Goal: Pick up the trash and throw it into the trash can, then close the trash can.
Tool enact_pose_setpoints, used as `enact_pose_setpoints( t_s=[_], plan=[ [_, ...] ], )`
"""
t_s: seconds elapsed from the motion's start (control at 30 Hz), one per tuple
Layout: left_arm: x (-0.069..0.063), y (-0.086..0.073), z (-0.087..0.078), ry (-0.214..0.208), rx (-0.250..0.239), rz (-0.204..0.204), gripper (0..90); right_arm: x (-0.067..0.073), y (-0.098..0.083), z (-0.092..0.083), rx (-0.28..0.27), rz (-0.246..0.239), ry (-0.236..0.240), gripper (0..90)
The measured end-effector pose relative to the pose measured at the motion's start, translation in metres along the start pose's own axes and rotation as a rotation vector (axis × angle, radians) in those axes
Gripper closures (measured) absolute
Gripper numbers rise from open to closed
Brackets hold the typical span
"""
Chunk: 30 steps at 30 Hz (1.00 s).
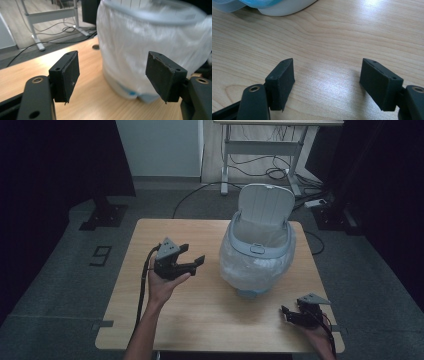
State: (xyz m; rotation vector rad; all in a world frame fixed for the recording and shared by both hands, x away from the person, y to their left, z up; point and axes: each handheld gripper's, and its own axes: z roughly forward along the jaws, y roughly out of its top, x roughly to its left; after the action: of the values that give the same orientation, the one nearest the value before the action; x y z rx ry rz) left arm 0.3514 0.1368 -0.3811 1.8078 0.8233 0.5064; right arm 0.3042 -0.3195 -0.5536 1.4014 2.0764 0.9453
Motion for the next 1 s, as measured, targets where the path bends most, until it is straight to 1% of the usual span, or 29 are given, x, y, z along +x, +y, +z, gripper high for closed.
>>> enact_pose_setpoints(
  t_s=[0.03, 0.1, 0.27, 0.37, 0.5, 0.6, 0.63, 0.67, 0.73, 0.77, 0.8, 0.83, 0.87, 0.9, 0.93, 0.97, 1.0],
  plan=[
    [0.000, 0.000, 0.000, 0.000, 0.000, 0.000, 26.9, 0.000, 0.000, 0.000, 0.000, 0.000, 0.000, 27.3],
    [-0.002, -0.013, 0.001, 0.015, 0.023, 0.011, 27.0, 0.000, 0.000, 0.000, -0.001, 0.003, -0.002, 27.3],
    [0.000, -0.028, 0.005, 0.017, 0.057, 0.006, 27.0, 0.000, 0.000, 0.000, -0.001, 0.003, -0.002, 27.2],
    [0.000, -0.031, 0.007, 0.017, 0.063, 0.008, 27.0, 0.000, 0.000, 0.000, -0.001, 0.003, -0.002, 27.2],
    [0.002, -0.033, 0.005, 0.019, 0.057, 0.007, 27.1, 0.000, 0.000, 0.000, -0.001, 0.003, -0.002, 27.2],
    [0.003, -0.037, 0.004, 0.023, 0.058, -0.001, 27.1, 0.000, 0.000, 0.000, -0.001, 0.003, -0.001, 26.9],
    [0.005, -0.043, 0.002, 0.026, 0.061, -0.010, 27.2, 0.000, 0.000, 0.000, -0.001, 0.005, 0.002, 26.7],
    [0.005, -0.043, 0.002, 0.026, 0.061, -0.010, 27.2, 0.000, 0.000, 0.000, -0.001, 0.005, 0.002, 26.7],
    [0.007, -0.048, 0.002, 0.027, 0.065, -0.018, 27.2, -0.001, 0.002, -0.001, 0.004, 0.023, 0.007, 26.2],
    [0.008, -0.050, 0.001, 0.027, 0.068, -0.021, 27.3, -0.002, 0.004, -0.003, -0.007, 0.032, 0.010, 26.4],
    [0.009, -0.052, 0.001, 0.028, 0.070, -0.022, 27.3, -0.006, 0.011, -0.010, -0.048, 0.067, 0.028, 27.6],
    [0.009, -0.054, 0.001, 0.028, 0.073, -0.026, 27.3, -0.008, 0.015, -0.014, -0.072, 0.085, 0.043, 27.7],
    [0.010, -0.055, 0.001, 0.026, 0.077, -0.025, 27.3, -0.008, 0.015, -0.014, -0.072, 0.085, 0.043, 27.7],
    [0.010, -0.057, 0.002, 0.027, 0.083, -0.025, 27.3, -0.013, 0.024, -0.023, -0.112, 0.109, 0.073, 27.7],
    [0.010, -0.059, 0.002, 0.026, 0.086, -0.025, 27.3, -0.013, 0.024, -0.023, -0.112, 0.109, 0.073, 27.7],
    [0.010, -0.061, 0.003, 0.024, 0.090, -0.027, 27.4, -0.017, 0.035, -0.031, -0.143, 0.116, 0.094, 27.5],
    [0.010, -0.064, 0.004, 0.021, 0.097, -0.025, 27.3, -0.019, 0.042, -0.035, -0.156, 0.113, 0.099, 27.2]
  ],
)
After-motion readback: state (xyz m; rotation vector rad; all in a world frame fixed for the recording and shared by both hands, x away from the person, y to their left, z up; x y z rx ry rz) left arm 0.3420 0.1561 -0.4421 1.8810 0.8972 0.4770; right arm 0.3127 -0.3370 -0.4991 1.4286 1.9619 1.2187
